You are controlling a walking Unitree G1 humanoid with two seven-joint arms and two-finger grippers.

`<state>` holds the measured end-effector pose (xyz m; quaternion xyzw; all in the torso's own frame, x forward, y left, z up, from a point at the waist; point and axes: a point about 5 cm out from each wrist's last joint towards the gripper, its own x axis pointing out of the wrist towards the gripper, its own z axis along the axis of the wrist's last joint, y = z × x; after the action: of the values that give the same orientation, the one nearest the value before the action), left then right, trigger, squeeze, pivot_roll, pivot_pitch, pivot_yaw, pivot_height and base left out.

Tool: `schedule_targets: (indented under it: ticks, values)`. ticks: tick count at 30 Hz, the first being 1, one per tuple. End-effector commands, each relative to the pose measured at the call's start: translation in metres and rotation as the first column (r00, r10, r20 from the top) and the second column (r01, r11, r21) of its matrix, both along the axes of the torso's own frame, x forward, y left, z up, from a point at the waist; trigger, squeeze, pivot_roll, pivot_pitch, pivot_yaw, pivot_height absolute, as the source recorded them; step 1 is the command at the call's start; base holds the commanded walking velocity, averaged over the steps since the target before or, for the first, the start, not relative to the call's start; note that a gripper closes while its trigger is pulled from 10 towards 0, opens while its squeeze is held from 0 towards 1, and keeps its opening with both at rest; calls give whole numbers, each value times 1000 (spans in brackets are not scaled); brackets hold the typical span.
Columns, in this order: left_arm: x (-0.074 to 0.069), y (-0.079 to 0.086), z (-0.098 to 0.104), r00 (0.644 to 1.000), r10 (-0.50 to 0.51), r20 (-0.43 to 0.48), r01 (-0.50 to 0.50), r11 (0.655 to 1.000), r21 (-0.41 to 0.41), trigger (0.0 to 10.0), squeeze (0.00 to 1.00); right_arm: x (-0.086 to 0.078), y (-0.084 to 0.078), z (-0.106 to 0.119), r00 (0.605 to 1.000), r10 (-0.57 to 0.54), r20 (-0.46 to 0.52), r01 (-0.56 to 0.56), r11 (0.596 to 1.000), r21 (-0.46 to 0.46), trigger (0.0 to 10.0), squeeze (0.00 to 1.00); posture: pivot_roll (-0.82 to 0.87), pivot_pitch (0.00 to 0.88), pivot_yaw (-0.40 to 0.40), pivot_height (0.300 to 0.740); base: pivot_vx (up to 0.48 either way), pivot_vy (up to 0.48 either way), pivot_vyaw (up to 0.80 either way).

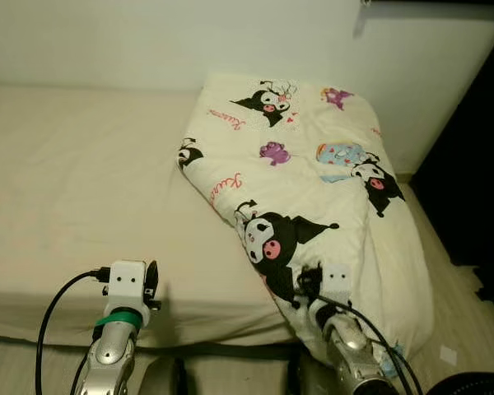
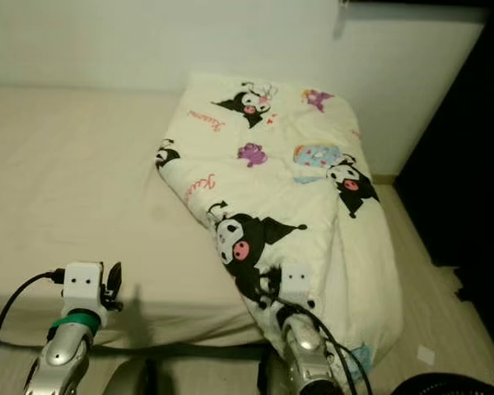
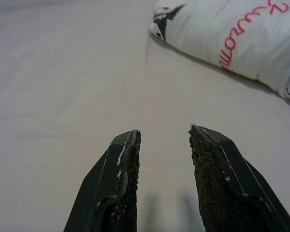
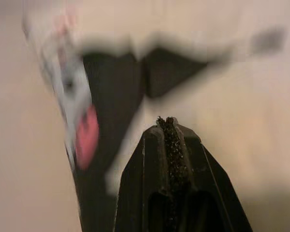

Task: Clean up the room

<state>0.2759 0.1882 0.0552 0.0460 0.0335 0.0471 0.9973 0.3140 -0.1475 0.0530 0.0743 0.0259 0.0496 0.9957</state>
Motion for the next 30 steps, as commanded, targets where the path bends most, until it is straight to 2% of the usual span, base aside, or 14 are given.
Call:
schedule_targets:
  ticks: [1,4,7,8,12,17,20,22,24,25,30]
  values:
    - [-5,5,-1,1000,10,2,-10,1000,3,10000,0,0,0,4,1000,-5,30,4,1000,28,10000,0,20,8,45,606,0,0,0]
    - [-6,7,5,999,-24,37,25,1000,-7,10000,0,21,-16,34,988,-98,121,91,994,64,10000,0,23,23,48,606,0,0,0]
    - [-8,3,13,991,-121,63,120,993,12,10000,0,39,-41,52,975,-195,105,192,981,37,10000,0,28,38,53,606,0,0,0]
    - [-8,1,15,986,-153,65,151,988,33,10000,0,44,-49,54,971,-223,85,223,975,4,10000,0,36,51,56,606,0,0,0]
    - [-10,-1,19,980,-184,74,179,981,71,10000,0,48,-60,57,966,-253,51,254,967,-14,10000,0,58,74,60,606,0,0,0]
    - [-15,5,39,962,-245,123,223,960,171,10000,0,53,-86,62,939,-342,-24,339,937,-88,10000,0,126,112,69,606,0,0,0]
    - [-16,11,44,962,-241,132,216,960,178,10000,0,53,-91,64,927,-374,-32,369,923,-109,10000,0,141,115,76,606,0,0,0]
    - [-19,22,51,964,-226,140,200,963,180,10000,0,53,-99,66,902,-429,-36,420,895,-150,10000,0,159,118,83,606,0,0,0]
    - [-19,22,51,964,-226,140,200,963,180,10000,0,53,-99,66,902,-429,-36,420,895,-150,10000,0,159,118,83,606,0,0,0]
    - [-20,30,55,964,-227,140,200,963,182,10000,0,53,-106,70,877,-479,-38,467,868,-171,10000,0,178,120,78,606,0,0,0]
    - [-22,32,60,962,-233,140,205,960,189,10000,0,53,-107,67,877,-478,-50,455,859,-236,10000,0,197,117,70,606,0,0,0]
